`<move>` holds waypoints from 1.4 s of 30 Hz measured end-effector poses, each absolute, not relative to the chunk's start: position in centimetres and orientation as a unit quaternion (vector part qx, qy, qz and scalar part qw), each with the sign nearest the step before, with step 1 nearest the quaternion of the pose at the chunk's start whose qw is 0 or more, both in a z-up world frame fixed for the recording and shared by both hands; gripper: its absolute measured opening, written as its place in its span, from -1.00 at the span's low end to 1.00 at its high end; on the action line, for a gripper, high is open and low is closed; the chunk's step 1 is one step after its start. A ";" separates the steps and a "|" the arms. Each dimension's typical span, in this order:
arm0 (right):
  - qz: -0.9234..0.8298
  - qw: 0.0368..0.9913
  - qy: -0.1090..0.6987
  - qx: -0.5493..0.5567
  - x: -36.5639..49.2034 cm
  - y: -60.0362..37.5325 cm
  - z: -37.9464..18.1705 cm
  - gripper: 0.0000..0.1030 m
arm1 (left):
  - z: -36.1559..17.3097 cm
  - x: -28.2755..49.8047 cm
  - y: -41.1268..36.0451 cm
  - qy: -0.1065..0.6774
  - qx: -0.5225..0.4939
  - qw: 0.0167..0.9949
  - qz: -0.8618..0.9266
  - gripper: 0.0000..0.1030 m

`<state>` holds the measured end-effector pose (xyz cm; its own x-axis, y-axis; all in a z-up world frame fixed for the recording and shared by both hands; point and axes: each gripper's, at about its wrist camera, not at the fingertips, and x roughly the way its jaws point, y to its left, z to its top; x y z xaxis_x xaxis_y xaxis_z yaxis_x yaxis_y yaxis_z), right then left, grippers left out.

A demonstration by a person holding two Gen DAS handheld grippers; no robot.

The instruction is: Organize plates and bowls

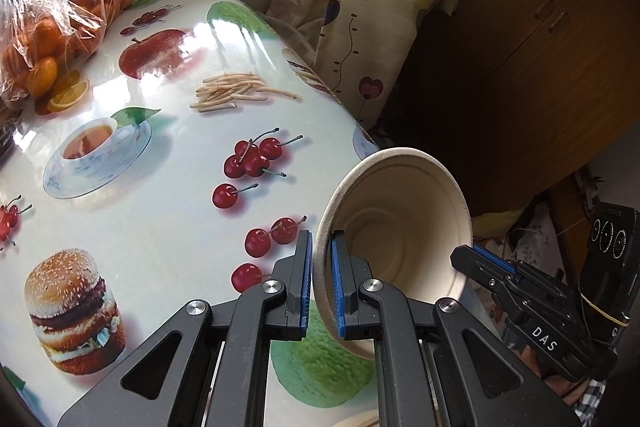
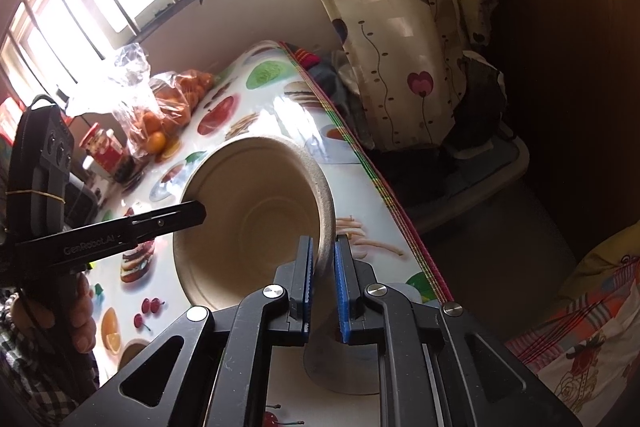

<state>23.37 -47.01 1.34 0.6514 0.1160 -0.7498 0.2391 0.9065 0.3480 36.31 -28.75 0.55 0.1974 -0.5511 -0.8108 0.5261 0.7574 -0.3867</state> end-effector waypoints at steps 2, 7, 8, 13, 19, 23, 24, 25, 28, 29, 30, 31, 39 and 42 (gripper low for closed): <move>-0.034 0.882 0.416 0.218 23.3 -47.0 1.3 -0.79 | 0.5 36.3 -28.6 0.531 -0.015 0.772 -0.350 -0.81; -0.033 0.882 0.416 0.220 23.3 -47.1 1.3 -0.79 | 0.4 36.2 -28.1 0.535 -0.017 0.769 -0.349 -0.81; -0.033 0.882 0.414 0.222 23.2 -47.1 1.3 -0.79 | 0.4 36.2 -28.0 0.536 -0.017 0.769 -0.347 -0.81; -0.036 0.884 0.409 0.225 22.8 -46.9 1.5 -0.64 | 0.5 36.3 -27.6 0.536 -0.021 0.771 -0.343 -0.79; -0.031 0.887 0.400 0.227 22.2 -46.9 1.9 -0.45 | 0.9 36.3 -26.7 0.532 -0.035 0.775 -0.339 -0.73; -0.021 0.888 0.400 0.224 22.2 -46.5 1.9 -0.45 | 1.3 36.1 -26.4 0.529 -0.045 0.774 -0.345 -0.73; -0.019 0.889 0.401 0.222 22.3 -46.4 1.9 -0.45 | 1.4 36.1 -26.4 0.528 -0.046 0.774 -0.346 -0.73; -0.017 0.889 0.402 0.221 22.4 -46.3 1.9 -0.45 | 1.4 36.1 -26.4 0.528 -0.045 0.774 -0.347 -0.73; -0.011 0.889 0.403 0.218 22.5 -46.0 1.9 -0.46 | 1.4 36.0 -26.5 0.528 -0.047 0.774 -0.347 -0.73; -0.010 0.889 0.403 0.216 22.6 -45.9 1.9 -0.46 | 1.5 36.0 -26.5 0.528 -0.048 0.774 -0.347 -0.73; -0.013 0.890 0.402 0.213 22.6 -45.9 1.9 -0.46 | 1.6 36.0 -26.5 0.527 -0.049 0.774 -0.347 -0.73; -0.013 0.891 0.401 0.213 22.5 -45.8 2.0 -0.46 | 1.6 35.9 -26.5 0.526 -0.047 0.775 -0.347 -0.73; -0.012 0.893 0.395 0.216 22.3 -46.0 2.7 -0.46 | 2.1 35.8 -26.3 0.522 -0.052 0.775 -0.352 -0.73; -0.011 0.895 0.391 0.215 22.1 -46.0 3.0 -0.46 | 2.4 35.5 -26.2 0.518 -0.050 0.777 -0.353 -0.73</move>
